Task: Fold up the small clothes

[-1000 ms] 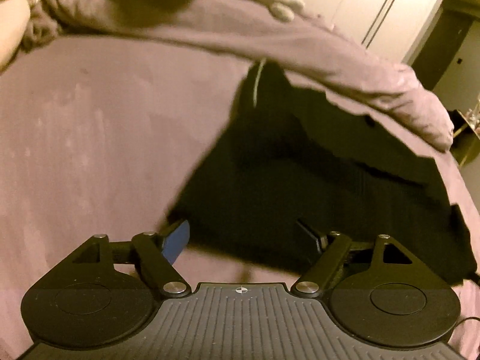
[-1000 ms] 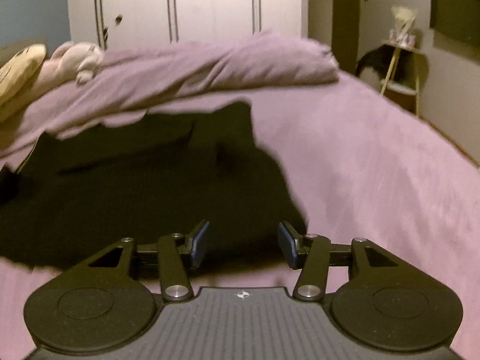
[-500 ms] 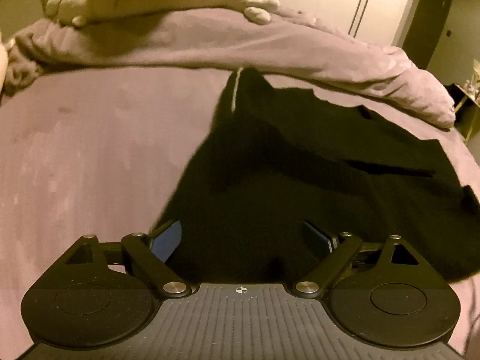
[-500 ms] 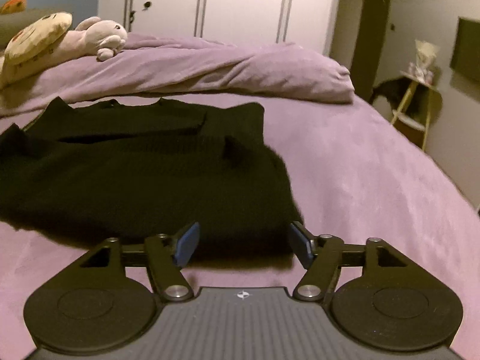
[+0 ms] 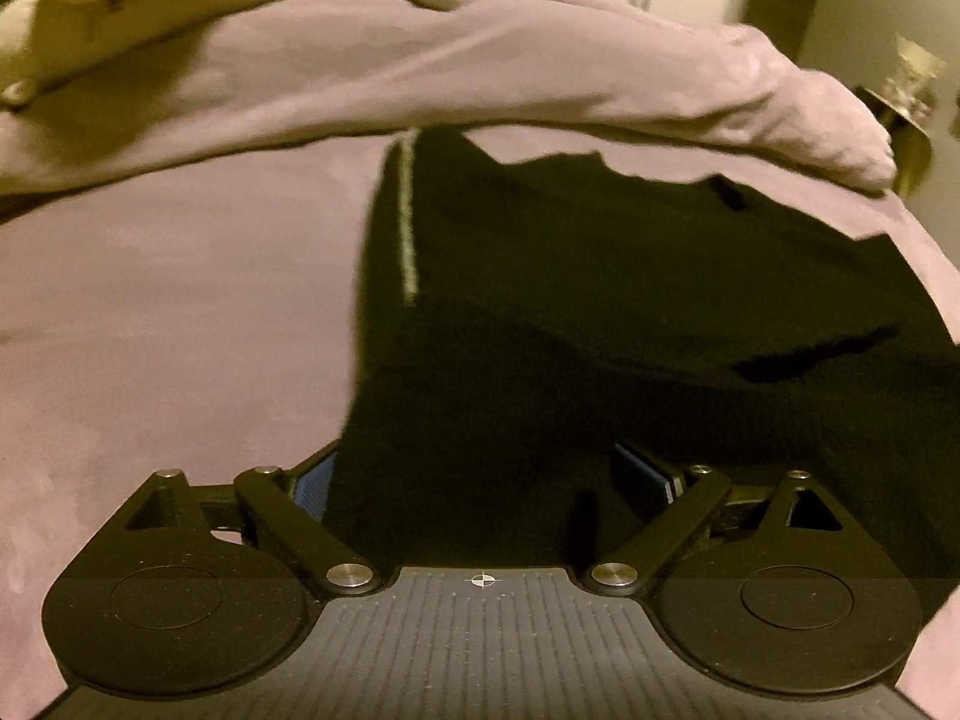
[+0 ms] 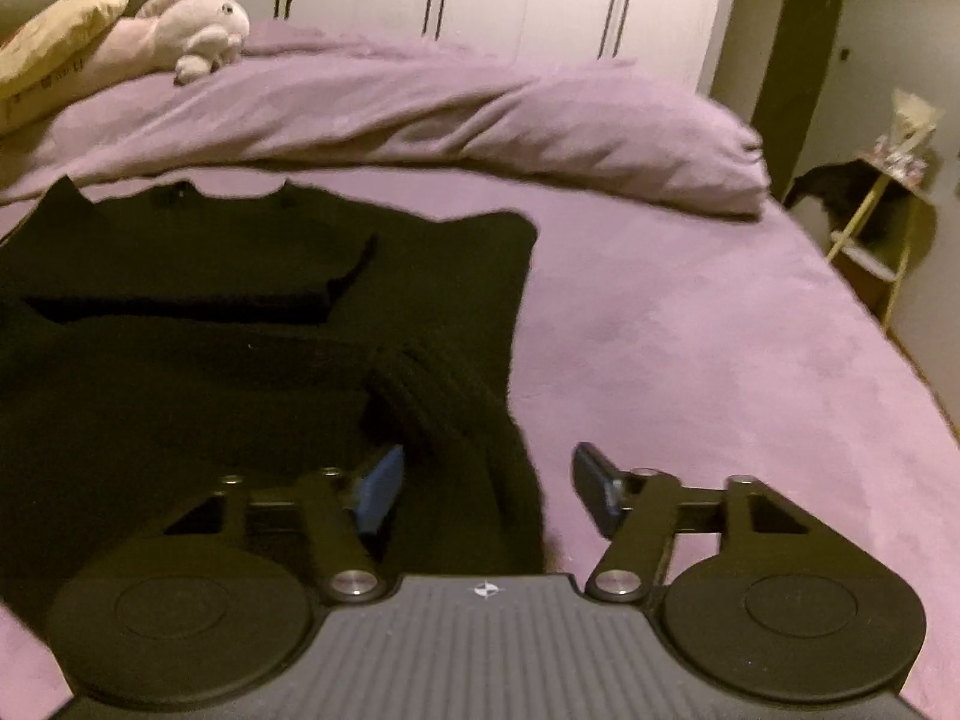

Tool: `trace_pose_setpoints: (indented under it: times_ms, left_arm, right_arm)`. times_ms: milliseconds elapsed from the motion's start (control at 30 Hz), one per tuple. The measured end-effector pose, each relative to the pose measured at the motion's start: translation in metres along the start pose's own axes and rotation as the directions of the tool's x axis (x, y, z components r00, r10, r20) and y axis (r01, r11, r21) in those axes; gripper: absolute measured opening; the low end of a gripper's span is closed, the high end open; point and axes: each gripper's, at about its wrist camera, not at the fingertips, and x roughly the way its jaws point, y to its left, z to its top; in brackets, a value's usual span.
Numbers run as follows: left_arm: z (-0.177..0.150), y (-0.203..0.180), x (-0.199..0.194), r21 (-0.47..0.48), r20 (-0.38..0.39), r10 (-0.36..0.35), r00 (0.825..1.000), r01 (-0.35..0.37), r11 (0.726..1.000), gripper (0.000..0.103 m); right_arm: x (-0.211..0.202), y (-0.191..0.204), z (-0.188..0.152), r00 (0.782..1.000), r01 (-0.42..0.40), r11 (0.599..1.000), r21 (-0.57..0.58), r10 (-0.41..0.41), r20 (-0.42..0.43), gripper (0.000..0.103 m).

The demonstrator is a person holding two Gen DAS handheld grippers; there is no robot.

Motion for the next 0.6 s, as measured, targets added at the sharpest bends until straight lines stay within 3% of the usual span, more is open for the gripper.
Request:
trace_pose_setpoints:
  times_ms: [100,133,200,400,500,600]
  left_arm:
    - [-0.001,-0.003,0.003,0.023,-0.005,0.010,1.000,-0.010,1.000,0.090]
    - [-0.002,-0.003,0.002,0.022,-0.004,0.009,1.000,-0.009,1.000,0.086]
    - [-0.002,-0.001,0.000,0.013,-0.011,0.028,1.000,-0.028,1.000,0.060]
    - [-0.002,0.017,-0.013,-0.052,0.001,0.019,1.000,-0.018,0.998,0.023]
    - [-0.002,0.021,-0.016,-0.077,0.009,-0.004,1.000,0.004,0.997,0.024]
    - [-0.003,0.020,-0.010,-0.064,-0.003,0.017,1.000,-0.017,0.998,0.040]
  right_arm:
    - [0.002,0.005,0.001,0.999,-0.039,0.999,-0.016,0.039,-0.009,0.033]
    - [-0.001,0.007,0.000,0.998,-0.055,0.998,-0.022,0.055,-0.004,0.017]
    - [-0.007,0.010,-0.001,0.997,-0.069,0.998,-0.015,0.069,0.017,0.015]
    - [-0.027,0.013,-0.005,0.994,-0.090,0.996,0.012,0.089,0.063,0.014]
    - [-0.023,0.017,-0.005,0.997,-0.067,0.998,-0.013,0.068,0.046,0.017]
    - [-0.015,0.021,-0.003,0.998,-0.050,0.998,-0.033,0.051,0.032,0.022]
